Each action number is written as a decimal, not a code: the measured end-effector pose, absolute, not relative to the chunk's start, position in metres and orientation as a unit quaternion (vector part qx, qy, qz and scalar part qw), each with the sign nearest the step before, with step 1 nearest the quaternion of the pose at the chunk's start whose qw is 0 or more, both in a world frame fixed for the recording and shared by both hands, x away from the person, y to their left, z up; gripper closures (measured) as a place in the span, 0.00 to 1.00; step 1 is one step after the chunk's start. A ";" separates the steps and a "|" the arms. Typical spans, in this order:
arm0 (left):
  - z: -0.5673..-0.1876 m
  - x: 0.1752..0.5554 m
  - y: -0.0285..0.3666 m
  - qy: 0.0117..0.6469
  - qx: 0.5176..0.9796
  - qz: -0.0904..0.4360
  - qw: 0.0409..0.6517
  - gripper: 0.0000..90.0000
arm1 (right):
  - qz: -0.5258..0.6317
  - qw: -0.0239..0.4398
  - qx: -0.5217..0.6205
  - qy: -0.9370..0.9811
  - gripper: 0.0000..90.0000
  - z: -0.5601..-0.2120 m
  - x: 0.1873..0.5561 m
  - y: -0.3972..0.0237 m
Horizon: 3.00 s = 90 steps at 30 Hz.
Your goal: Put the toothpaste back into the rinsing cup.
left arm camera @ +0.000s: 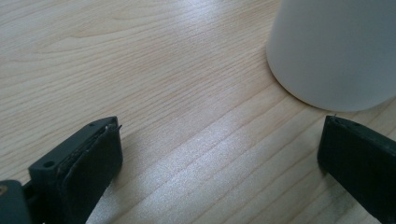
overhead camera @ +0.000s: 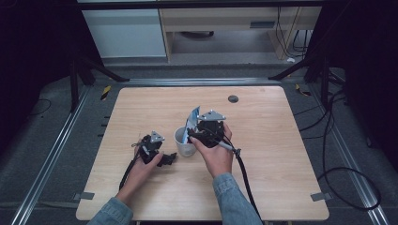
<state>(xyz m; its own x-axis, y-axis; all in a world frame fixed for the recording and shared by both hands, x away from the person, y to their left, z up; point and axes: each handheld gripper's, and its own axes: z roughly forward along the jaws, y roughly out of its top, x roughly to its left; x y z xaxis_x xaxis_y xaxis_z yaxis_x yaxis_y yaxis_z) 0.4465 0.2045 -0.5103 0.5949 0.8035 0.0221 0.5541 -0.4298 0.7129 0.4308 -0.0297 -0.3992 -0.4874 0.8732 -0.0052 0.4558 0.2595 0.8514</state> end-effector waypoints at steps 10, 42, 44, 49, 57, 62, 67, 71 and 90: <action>-0.510 0.447 0.205 0.411 0.825 0.183 0.341 0.00 | 0.398 0.256 0.433 0.767 0.11 -0.391 0.428 -0.039; -0.510 0.448 0.203 0.413 0.825 0.183 0.339 0.00 | 0.366 0.281 0.445 0.767 0.08 -0.387 0.448 -0.121; -0.510 0.448 0.203 0.412 0.827 0.183 0.337 0.00 | 0.364 0.288 0.448 0.764 0.09 -0.387 0.444 -0.127; -0.510 0.446 0.204 0.413 0.825 0.184 0.339 0.00 | 0.351 0.294 0.464 0.758 0.09 -0.392 0.437 -0.146; -0.510 0.445 0.204 0.413 0.825 0.184 0.339 0.00 | 0.327 0.298 0.496 0.747 0.12 -0.405 0.444 -0.180; -0.510 0.445 0.204 0.413 0.825 0.184 0.338 0.00 | 0.317 0.286 0.511 0.746 0.16 -0.418 0.456 -0.193; -0.510 0.445 0.204 0.413 0.825 0.184 0.339 0.00 | 0.309 0.279 0.521 0.745 0.18 -0.428 0.465 -0.198; -0.510 0.445 0.204 0.413 0.825 0.184 0.339 0.00 | 0.305 0.261 0.532 0.745 0.19 -0.441 0.472 -0.201; -0.510 0.445 0.204 0.412 0.826 0.184 0.338 0.00 | 0.307 0.229 0.566 0.730 0.20 -0.489 0.481 -0.205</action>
<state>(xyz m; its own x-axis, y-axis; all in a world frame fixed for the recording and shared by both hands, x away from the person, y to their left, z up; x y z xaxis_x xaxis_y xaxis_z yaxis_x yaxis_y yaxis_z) 0.4452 0.2045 -0.5102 0.5923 0.8054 0.0240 0.5567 -0.4306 0.7104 0.4808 -0.2054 -0.4890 -0.2535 0.9672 0.0142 0.6861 0.1695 0.7075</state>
